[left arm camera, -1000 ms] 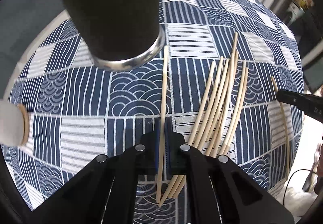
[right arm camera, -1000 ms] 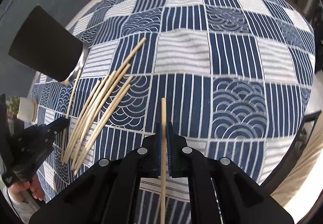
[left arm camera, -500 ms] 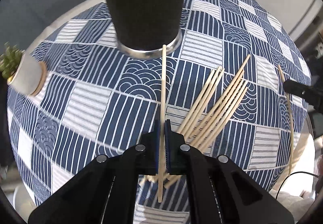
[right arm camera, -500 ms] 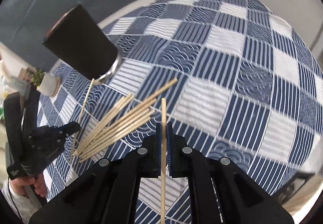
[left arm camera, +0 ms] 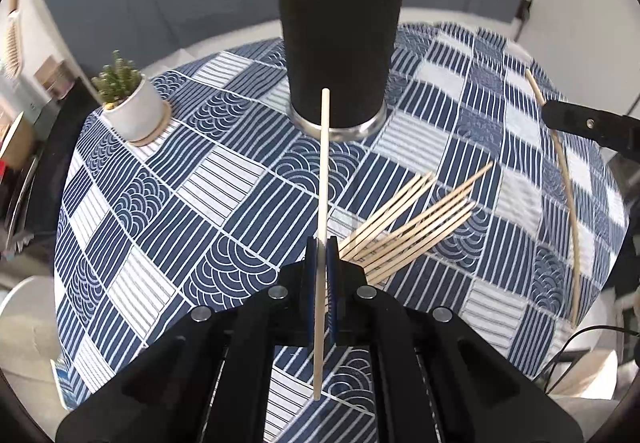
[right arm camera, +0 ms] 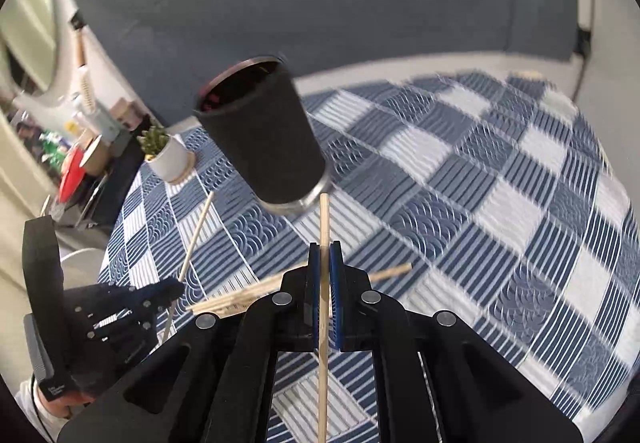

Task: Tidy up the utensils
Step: 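Carry the stick over the black holder and drop it in with the left gripper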

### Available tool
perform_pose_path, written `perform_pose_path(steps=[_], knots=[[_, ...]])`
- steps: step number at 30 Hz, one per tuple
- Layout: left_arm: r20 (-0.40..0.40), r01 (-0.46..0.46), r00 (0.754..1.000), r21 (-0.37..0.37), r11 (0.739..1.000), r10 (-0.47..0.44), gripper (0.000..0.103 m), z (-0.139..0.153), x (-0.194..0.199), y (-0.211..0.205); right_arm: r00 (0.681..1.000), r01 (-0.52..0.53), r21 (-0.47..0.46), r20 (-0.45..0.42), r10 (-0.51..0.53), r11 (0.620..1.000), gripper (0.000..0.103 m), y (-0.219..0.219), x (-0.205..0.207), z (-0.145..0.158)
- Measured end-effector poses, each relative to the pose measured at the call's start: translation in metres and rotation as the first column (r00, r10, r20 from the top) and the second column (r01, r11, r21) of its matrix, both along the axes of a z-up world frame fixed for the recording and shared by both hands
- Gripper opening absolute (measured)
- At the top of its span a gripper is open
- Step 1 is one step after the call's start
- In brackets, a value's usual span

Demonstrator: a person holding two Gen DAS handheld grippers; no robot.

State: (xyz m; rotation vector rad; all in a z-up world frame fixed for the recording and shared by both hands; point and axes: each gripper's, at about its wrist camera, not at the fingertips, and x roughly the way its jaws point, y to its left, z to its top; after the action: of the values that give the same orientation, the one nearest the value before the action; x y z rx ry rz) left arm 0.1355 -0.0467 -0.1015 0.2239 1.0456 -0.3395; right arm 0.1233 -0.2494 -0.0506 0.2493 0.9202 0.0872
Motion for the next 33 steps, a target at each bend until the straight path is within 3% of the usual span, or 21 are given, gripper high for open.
perform_pose_path(steps=[8,16,33], knots=[[0.065,-0.072,0.995,-0.030,0.997,0.074,0.005,0.030,0.004,0.016,0.995,-0.069,-0.024,0.066,0.070,0.997,0.005,0.023,0.018,0.030],[0.103,-0.096,0.989,-0.058,0.994,0.102,0.005,0.060,0.035,0.029,0.986,-0.101,-0.034,0.130,0.104,0.994,0.005,0.045,0.060,0.058],[0.197,-0.071,0.975,-0.161,0.984,0.102,0.005,0.106,0.113,0.024,0.964,-0.048,-0.027,0.260,0.053,0.998,0.005,0.046,0.148,0.102]])
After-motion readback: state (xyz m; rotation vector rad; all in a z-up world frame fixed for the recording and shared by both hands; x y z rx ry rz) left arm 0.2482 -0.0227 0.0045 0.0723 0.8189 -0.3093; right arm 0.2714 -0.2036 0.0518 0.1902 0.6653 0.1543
